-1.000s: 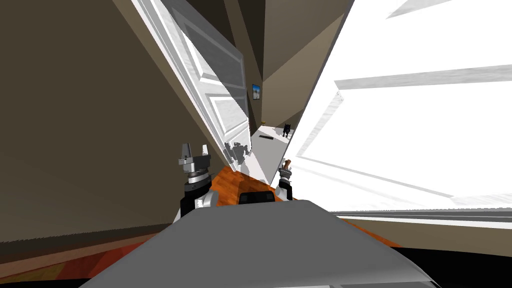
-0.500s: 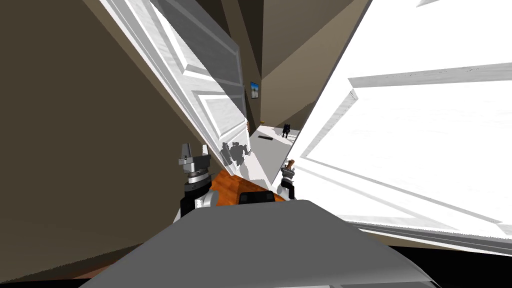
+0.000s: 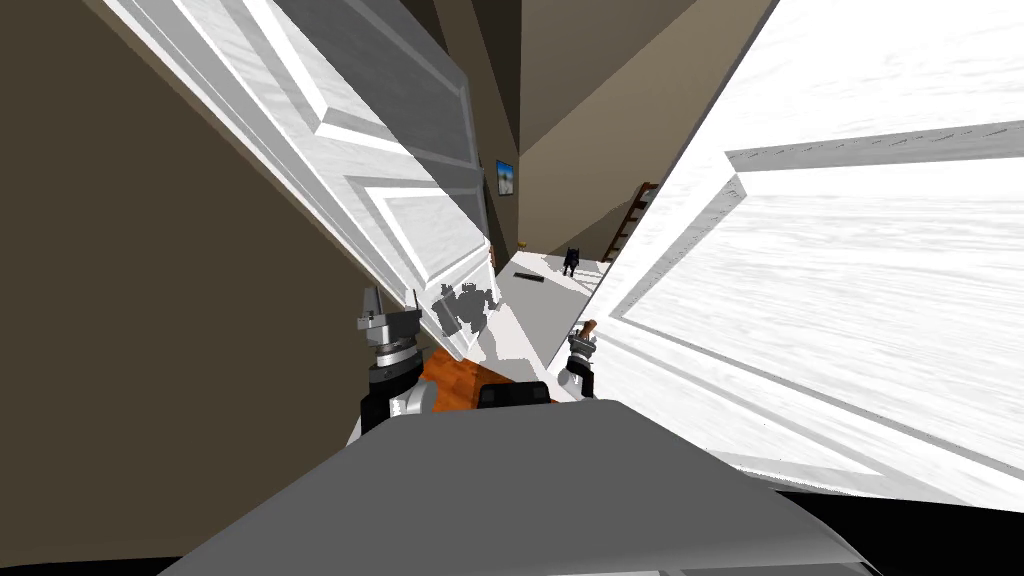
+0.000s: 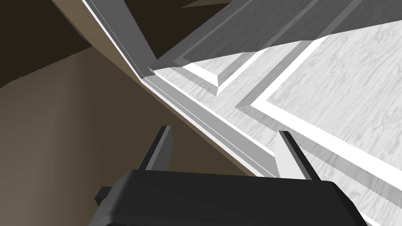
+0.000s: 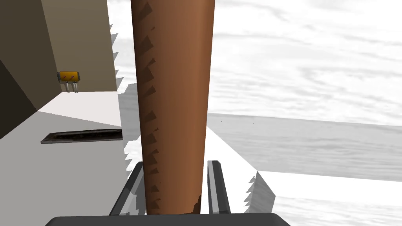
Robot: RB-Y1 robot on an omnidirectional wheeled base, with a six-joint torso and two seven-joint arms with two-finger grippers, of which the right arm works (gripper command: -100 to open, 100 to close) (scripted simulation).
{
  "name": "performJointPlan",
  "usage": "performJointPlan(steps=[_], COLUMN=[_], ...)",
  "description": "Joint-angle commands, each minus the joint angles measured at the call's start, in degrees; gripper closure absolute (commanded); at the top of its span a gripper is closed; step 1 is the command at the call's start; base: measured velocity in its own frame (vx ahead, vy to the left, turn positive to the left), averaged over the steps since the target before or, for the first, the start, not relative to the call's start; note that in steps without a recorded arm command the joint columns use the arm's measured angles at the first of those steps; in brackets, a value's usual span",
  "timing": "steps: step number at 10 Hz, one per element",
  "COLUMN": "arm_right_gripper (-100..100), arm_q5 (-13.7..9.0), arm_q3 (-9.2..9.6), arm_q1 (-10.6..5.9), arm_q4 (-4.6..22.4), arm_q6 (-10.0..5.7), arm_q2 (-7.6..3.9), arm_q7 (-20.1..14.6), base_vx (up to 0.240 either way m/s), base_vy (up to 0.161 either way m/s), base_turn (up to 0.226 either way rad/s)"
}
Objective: Push the door open
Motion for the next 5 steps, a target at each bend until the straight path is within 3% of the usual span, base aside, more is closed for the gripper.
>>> performJointPlan(steps=[1,5], arm_right_gripper=[100,100], arm_q5=[-0.88,-2.42], arm_q3=[-1.88,-4.20], arm_q1=[-0.28,-0.41], arm_q4=[0.66,0.87], arm_q6=[-1.21,-1.57], arm_q2=[-0.69,-0.59], arm_q7=[0.17,0.69], base_vx=[0.205,0.189], base_vy=[-0.010,-0.026], base_turn=[-0.082,-0.065])
